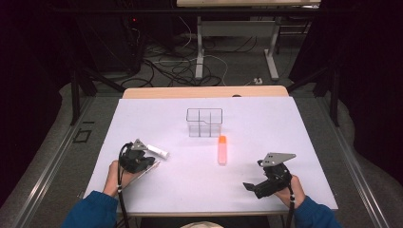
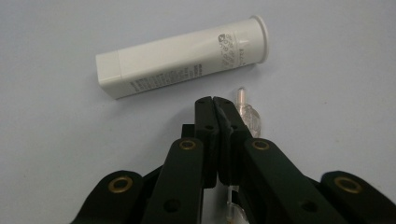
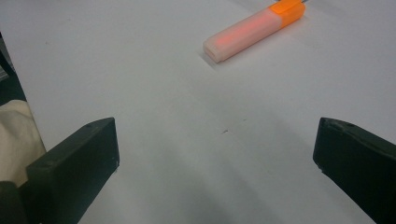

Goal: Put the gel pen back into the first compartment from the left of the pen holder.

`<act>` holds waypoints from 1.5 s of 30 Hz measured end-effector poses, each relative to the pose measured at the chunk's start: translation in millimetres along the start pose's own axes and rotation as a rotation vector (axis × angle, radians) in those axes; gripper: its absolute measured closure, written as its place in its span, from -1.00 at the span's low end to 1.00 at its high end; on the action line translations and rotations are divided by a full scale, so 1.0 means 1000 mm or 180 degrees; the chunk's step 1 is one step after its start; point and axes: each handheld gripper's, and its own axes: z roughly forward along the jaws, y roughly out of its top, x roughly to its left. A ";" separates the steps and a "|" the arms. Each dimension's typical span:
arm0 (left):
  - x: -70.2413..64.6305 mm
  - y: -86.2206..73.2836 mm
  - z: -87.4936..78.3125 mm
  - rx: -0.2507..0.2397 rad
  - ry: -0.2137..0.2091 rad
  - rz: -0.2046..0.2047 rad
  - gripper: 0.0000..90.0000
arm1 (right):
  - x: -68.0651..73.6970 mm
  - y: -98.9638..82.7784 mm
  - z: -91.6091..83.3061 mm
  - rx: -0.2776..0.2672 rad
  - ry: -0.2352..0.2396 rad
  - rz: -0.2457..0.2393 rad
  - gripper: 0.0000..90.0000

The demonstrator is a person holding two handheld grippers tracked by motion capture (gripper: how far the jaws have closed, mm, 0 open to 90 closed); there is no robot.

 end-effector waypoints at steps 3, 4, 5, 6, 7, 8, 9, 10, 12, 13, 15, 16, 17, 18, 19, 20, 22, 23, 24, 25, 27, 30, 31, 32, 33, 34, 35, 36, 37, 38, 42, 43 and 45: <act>-0.002 0.000 0.000 -0.0006 -0.0025 -0.0038 0.98 | 0.000 0.000 0.000 0.0002 0.0002 -0.0004 -1.00; -0.003 0.000 0.000 0.0006 -0.0031 -0.0044 0.98 | 0.000 0.000 0.000 0.0002 0.0002 -0.0004 -1.00; -0.002 0.001 0.000 0.0024 -0.0042 0.0040 0.98 | 0.000 0.000 0.000 0.0006 0.0014 0.0015 -1.00; -0.003 0.001 0.000 0.0028 -0.0051 0.0046 0.97 | 0.000 0.000 0.000 0.0006 0.0012 0.0013 -1.00; -0.003 0.001 0.000 0.0040 -0.0055 0.0063 0.97 | 0.000 0.000 0.000 0.0004 0.0010 -0.0007 -1.00; -0.003 0.001 -0.001 0.0053 -0.0070 0.0084 0.97 | 0.001 0.000 0.000 0.0015 0.0003 0.0039 -1.00; -0.004 0.001 -0.001 0.0048 -0.0057 0.0088 0.97 | 0.000 0.000 0.000 0.0003 0.0000 -0.0006 -1.00; -0.004 0.001 -0.001 0.0048 -0.0064 0.0093 0.97 | 0.000 0.000 0.000 0.0003 0.0000 -0.0006 -1.00; -0.004 0.001 -0.001 0.0056 -0.0071 0.0096 0.93 | 0.000 0.000 0.000 0.0005 0.0011 0.0002 -1.00; -0.004 0.001 -0.001 0.0059 -0.0057 0.0102 0.93 | 0.000 0.000 0.000 0.0005 0.0011 0.0002 -1.00; -0.002 0.002 -0.006 0.0105 -0.0093 0.0128 0.89 | 0.000 0.000 0.000 0.0007 -0.0001 0.0013 -1.00; -0.004 0.002 -0.006 0.0055 -0.0050 0.0108 0.85 | 0.000 0.000 0.000 0.0005 -0.0001 0.0005 -1.00; -0.003 0.002 -0.010 0.0096 -0.0064 0.0133 0.79 | 0.000 0.000 0.000 0.0005 0.0000 0.0007 -1.00; -0.003 0.002 -0.012 0.0086 -0.0019 0.0161 0.79 | 0.000 0.000 0.000 0.0005 0.0000 0.0007 -1.00; -0.003 0.003 -0.015 0.0115 -0.0022 0.0183 0.70 | 0.000 0.000 0.000 0.0009 -0.0001 0.0020 -1.00; -0.003 0.003 -0.018 0.0091 0.0004 0.0203 0.67 | 0.000 0.000 0.000 0.0010 -0.0002 0.0020 -1.00; -0.005 0.003 -0.026 0.0142 0.0033 0.0187 0.62 | 0.000 0.000 0.000 0.0009 -0.0002 0.0019 -1.00; -0.005 0.003 -0.028 0.0156 0.0056 0.0211 0.57 | 0.000 0.000 0.000 0.0007 -0.0004 0.0013 -1.00; -0.006 0.003 -0.032 0.0191 0.0058 0.0221 0.53 | 0.000 0.000 0.000 0.0010 0.0003 0.0015 -1.00; -0.007 0.003 -0.034 0.0219 0.0089 0.0238 0.48 | 0.000 0.000 -0.001 0.0045 0.0007 0.0017 -1.00; -0.009 0.004 -0.037 0.0305 0.0090 0.0285 0.39 | 0.000 0.000 0.000 0.0045 0.0009 0.0026 -1.00; -0.012 0.005 -0.038 0.0427 0.0110 0.0343 0.21 | 0.000 0.000 0.000 0.0046 0.0006 0.0027 -1.00; -0.013 0.005 -0.038 0.0484 0.0123 0.0362 0.08 | 0.000 0.000 0.000 0.0043 0.0012 0.0021 -1.00; -0.014 0.005 -0.038 0.0532 0.0113 0.0379 0.02 | 0.000 0.000 0.000 0.0042 0.0014 0.0022 -1.00; -0.015 0.006 -0.038 0.0579 0.0112 0.0403 -0.05 | 0.000 0.000 0.000 0.0043 0.0014 0.0026 -1.00; -0.017 0.006 -0.038 0.0644 0.0128 0.0438 -0.08 | 0.000 0.000 0.000 0.0043 0.0010 0.0021 -1.00; -0.018 0.006 -0.038 0.0673 0.0117 0.0449 -0.12 | 0.000 0.000 0.000 0.0045 0.0007 0.0039 -1.00; -0.018 0.006 -0.038 0.0673 0.0117 0.0449 -0.18 | 0.000 0.000 0.000 0.0044 0.0002 0.0049 -1.00; -0.020 0.006 -0.038 0.0740 0.0111 0.0471 -0.23 | 0.000 0.000 0.000 0.0044 0.0004 0.0046 -1.00; -0.020 0.006 -0.038 0.0740 0.0111 0.0471 -0.28 | 0.000 0.000 0.000 0.0044 0.0004 0.0046 -1.00; -0.024 0.007 -0.037 0.0861 0.0086 0.0468 -0.54 | 0.000 0.000 0.000 0.0051 -0.0001 0.0041 -1.00; -0.024 0.007 -0.036 0.0883 0.0076 0.0479 -0.58 | 0.000 0.000 0.000 0.0048 -0.0010 0.0054 -1.00; -0.025 0.007 -0.035 0.0918 0.0096 0.0496 -0.63 | 0.000 0.000 0.000 0.0050 -0.0001 0.0032 -1.00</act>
